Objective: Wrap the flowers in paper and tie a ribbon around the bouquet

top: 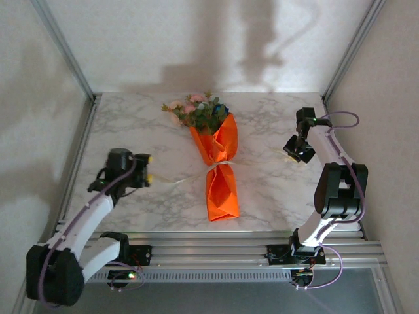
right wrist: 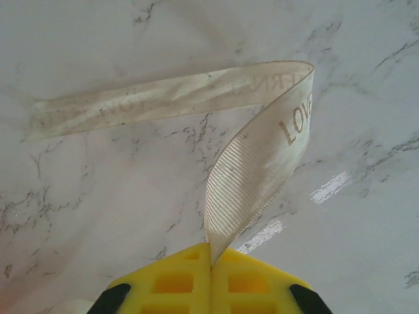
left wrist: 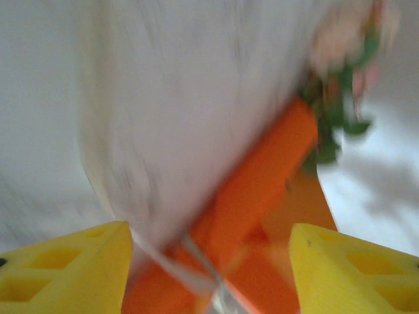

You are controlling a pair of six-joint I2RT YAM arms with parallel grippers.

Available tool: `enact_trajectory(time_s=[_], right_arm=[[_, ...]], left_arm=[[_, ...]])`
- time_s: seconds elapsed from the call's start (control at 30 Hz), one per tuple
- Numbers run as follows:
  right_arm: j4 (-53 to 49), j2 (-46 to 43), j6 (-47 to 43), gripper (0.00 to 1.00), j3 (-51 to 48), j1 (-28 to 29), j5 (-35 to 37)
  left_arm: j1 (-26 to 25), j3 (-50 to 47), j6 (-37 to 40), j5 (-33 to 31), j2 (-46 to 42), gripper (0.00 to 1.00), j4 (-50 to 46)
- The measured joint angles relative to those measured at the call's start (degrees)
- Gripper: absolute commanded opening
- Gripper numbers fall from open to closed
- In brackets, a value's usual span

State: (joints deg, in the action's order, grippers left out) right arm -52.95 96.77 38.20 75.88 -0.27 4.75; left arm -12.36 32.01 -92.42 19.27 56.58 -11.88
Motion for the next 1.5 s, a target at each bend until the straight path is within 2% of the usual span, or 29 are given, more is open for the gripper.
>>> enact_trajectory(time_s=[0.1, 0.13, 0.2, 0.27, 0.3, 0.4, 0.47, 0.53, 0.57, 0.63, 0.73, 0.83, 0.93, 1.1, 1.17, 1.2, 1.23, 1.27, 1.3, 1.4, 1.5], right_arm=[[0.0, 0.0, 0.7, 0.00, -0.3, 0.0, -1.0], [0.0, 0.0, 1.0, 0.00, -0.3, 0.0, -1.5], [0.2, 0.0, 1.7, 0.00, -0.3, 0.0, -2.3], [0.4, 0.0, 2.2, 0.00, -0.5, 0.0, -2.9], [0.5, 0.0, 2.6, 0.03, -0.6, 0.0, -3.3], [1.2, 0.0, 4.5, 0.36, -1.7, 0.0, -4.9], [3.0, -0.7, 6.8, 0.50, -4.2, 0.2, -6.7], [5.2, -2.8, 10.6, 0.56, -8.2, 1.1, -8.9], [6.6, -4.3, 13.3, 0.63, -10.4, 2.2, -10.3], [9.9, -7.3, 20.0, 0.71, -14.6, 5.9, -13.2], [17.8, -9.9, 32.2, 0.77, -19.6, 12.7, -17.0], [25.6, -9.1, 43.8, 0.74, -22.9, 16.9, -19.0], [32.4, -5.1, 53.0, 0.71, -23.1, 18.5, -20.5], [39.6, 1.6, 62.1, 0.63, -22.4, 20.4, -21.1], [41.7, 3.5, 64.7, 0.52, -22.0, 21.1, -21.4], [41.8, 3.7, 65.9, 0.44, -22.0, 21.2, -21.6], [41.9, 3.8, 67.0, 0.27, -22.0, 21.2, -21.8], [43.4, 4.3, 68.0, 0.05, -22.0, 21.2, -21.7], [45.3, 5.0, 68.9, 0.00, -22.0, 21.2, -21.7], [46.6, 5.8, 69.4, 0.00, -22.0, 21.1, -20.8], [43.8, 4.4, 65.8, 0.00, -21.3, 20.1, -18.8]], left_arm=[[-12.3, -4.0, -11.3, -1.3, 4.8, 0.66, 10.1], [-15.0, -4.7, -14.2, -1.5, 8.1, 0.67, 13.1], [-18.0, -4.7, -18.6, -1.9, 16.4, 0.68, 18.0], [-18.7, -2.9, -21.3, -2.4, 23.7, 0.68, 21.4], [-18.9, -1.4, -21.4, -2.6, 27.3, 0.68, 23.3], [-19.3, 3.1, -21.4, -2.9, 34.9, 0.67, 28.8], [-19.7, 4.7, -21.4, -3.5, 37.3, 0.66, 31.8], [-20.0, 5.4, -21.4, -4.3, 38.2, 0.62, 33.0], [-20.1, 5.6, -21.4, -4.6, 38.4, 0.58, 33.5], [-20.2, 5.8, -21.4, -5.0, 38.8, 0.49, 34.3], [-20.2, 5.9, -21.4, -5.2, 39.4, 0.41, 35.0], [-20.2, 5.9, -21.4, -5.2, 39.5, 0.38, 35.3], [-20.2, 5.9, -21.4, -5.2, 39.5, 0.36, 35.5], [-20.2, 6.2, -21.4, -5.2, 41.0, 0.33, 37.0], [-20.2, 6.3, -21.4, -5.2, 41.8, 0.28, 37.2], [-20.2, 6.3, -21.4, -5.1, 42.0, 0.21, 37.3], [-20.2, 6.4, -21.4, -5.1, 42.1, 0.09, 37.4], [-20.2, 6.4, -21.4, -5.0, 42.1, 0.00, 37.4], [-20.2, 6.5, -21.4, -5.0, 42.1, 0.00, 37.4], [-19.5, 6.6, -21.3, -5.0, 41.8, 0.00, 37.1], [-17.6, 6.3, -21.2, -4.7, 39.6, 0.00, 36.0]])
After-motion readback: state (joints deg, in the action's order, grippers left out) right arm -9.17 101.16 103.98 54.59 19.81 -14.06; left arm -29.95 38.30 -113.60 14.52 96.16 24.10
